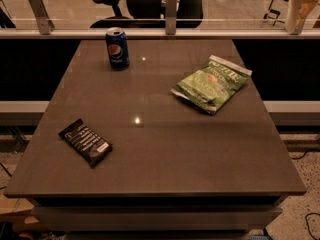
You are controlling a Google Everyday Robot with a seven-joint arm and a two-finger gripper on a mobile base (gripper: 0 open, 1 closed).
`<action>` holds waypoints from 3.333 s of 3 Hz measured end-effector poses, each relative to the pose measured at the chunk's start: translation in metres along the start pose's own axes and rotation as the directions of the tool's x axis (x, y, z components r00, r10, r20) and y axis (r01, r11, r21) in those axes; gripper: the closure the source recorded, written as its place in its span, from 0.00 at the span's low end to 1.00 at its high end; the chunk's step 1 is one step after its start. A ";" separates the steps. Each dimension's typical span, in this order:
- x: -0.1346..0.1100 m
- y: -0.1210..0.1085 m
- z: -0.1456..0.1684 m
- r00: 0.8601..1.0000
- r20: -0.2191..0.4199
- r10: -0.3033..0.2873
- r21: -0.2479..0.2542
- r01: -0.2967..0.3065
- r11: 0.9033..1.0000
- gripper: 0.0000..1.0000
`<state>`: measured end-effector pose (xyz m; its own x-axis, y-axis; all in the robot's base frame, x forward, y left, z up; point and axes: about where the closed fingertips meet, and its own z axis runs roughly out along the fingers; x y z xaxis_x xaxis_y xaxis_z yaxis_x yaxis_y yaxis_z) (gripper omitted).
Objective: Move green jalapeno chip bag near rxbar chocolate
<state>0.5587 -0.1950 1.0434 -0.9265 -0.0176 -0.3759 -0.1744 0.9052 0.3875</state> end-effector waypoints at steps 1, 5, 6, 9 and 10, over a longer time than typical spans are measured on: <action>-0.018 -0.027 0.027 0.982 -0.041 0.187 0.204 -0.175 0.963 0.00; -0.044 -0.061 0.097 0.823 0.119 0.556 0.571 -0.515 0.639 0.00; -0.013 -0.065 0.097 0.771 0.079 0.632 0.549 -0.563 0.618 0.00; 0.049 -0.057 0.100 0.773 -0.047 0.633 0.234 -0.607 0.759 0.00; 0.044 -0.058 0.112 0.808 -0.030 0.588 0.133 -0.580 0.803 0.00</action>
Offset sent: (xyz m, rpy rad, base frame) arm -0.0049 -0.0319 -0.0625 -0.5561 0.7047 -0.7412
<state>0.5653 -0.2009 0.9100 -0.8611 0.5059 -0.0508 0.4419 0.7940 0.4175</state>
